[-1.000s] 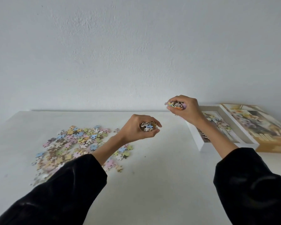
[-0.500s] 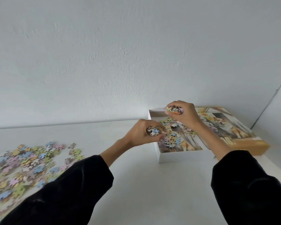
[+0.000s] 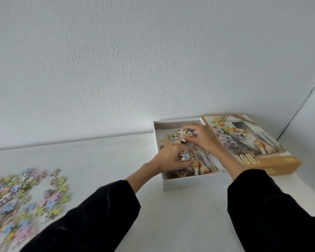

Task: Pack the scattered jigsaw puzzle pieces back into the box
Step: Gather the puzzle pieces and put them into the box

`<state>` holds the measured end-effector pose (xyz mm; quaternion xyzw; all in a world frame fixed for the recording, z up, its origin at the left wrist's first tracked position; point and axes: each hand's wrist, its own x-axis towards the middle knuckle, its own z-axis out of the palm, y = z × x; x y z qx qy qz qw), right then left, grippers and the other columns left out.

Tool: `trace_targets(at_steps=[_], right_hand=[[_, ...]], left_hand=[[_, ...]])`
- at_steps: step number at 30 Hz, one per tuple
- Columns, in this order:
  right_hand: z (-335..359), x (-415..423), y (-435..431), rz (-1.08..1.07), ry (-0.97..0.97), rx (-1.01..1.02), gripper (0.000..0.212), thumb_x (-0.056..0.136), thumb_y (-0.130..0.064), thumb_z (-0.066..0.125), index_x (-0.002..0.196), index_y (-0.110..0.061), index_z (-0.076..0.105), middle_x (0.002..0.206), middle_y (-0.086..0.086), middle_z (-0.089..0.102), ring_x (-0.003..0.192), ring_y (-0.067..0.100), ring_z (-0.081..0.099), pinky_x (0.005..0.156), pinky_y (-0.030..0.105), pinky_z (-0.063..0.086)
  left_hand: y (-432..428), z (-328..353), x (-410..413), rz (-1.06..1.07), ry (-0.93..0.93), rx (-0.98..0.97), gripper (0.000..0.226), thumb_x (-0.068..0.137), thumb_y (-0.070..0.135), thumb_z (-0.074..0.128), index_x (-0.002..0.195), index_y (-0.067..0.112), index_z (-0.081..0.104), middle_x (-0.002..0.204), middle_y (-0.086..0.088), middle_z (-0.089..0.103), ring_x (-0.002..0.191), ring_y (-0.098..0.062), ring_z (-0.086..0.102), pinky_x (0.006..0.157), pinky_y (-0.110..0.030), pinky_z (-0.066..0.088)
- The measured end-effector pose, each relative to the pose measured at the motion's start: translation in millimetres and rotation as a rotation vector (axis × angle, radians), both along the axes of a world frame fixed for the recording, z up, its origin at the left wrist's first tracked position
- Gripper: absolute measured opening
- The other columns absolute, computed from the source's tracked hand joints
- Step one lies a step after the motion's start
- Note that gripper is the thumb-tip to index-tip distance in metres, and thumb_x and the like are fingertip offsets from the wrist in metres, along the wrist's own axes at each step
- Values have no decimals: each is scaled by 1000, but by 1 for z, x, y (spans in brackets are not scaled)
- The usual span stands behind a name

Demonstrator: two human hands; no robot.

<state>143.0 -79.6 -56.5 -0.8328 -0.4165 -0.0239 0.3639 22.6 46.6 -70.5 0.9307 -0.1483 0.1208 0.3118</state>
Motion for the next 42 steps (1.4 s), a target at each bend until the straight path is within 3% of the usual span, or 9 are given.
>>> trace_targets(at_steps=[5,10,19,24,27,30,35,38,42], right_hand=[[-6,7,-2,2,48,-66,22,79,-41,65,100,-33,64,97,-5,64,90,14,60,81,38,49],[-7,3,2,51,89,-27,15,84,-27,64,97,-19,67,98,-5,66,95,8,59,90,31,46],[-1,-3,0,39,83,33,15,86,-17,61,94,-8,70,91,2,68,82,-4,56,74,-2,35],[-3,-2,2,37,73,43,11,85,-17,63,93,-12,69,89,2,69,81,4,59,75,1,37],[-4,-2,4,44,75,36,11,84,-20,64,92,-15,69,87,-1,68,80,2,59,79,15,40],[-3,-4,5,45,90,42,10,83,-23,65,91,-17,69,84,-3,67,80,-2,58,80,21,44],[6,-16,12,47,103,50,9,84,-24,64,90,-19,69,85,-4,68,79,-5,59,74,8,41],[17,-28,21,47,102,58,13,85,-25,62,93,-17,70,90,0,70,85,6,61,71,3,38],[30,-53,40,73,88,78,13,86,-21,61,95,-15,69,95,2,70,88,8,61,71,-1,36]], left_hand=[[0,4,6,-94,98,220,25,85,34,63,104,18,67,105,-2,64,92,-16,57,69,-26,39],[-2,8,14,-152,91,252,28,85,36,63,105,17,68,113,-3,62,101,-19,55,79,-34,46],[-2,10,16,-161,44,217,56,81,57,37,93,16,72,91,-4,65,85,-16,55,76,-39,46],[2,14,13,-175,-24,207,52,85,53,38,87,15,73,90,-1,67,94,-9,43,86,-32,34],[5,14,10,-175,-106,132,39,88,41,46,81,14,72,83,1,68,85,4,36,80,-26,35],[6,16,1,-142,-123,56,31,90,32,51,79,11,71,76,2,65,75,-2,44,72,-26,39],[10,24,-18,-63,-101,-23,23,90,29,54,85,14,71,80,1,66,78,-11,56,75,-36,47],[17,32,-34,-54,-88,-46,27,89,32,51,84,14,71,81,-3,68,80,-15,60,75,-39,47],[36,43,-66,-47,-78,-86,24,90,31,53,88,16,72,84,1,70,79,-11,61,74,-34,50]])
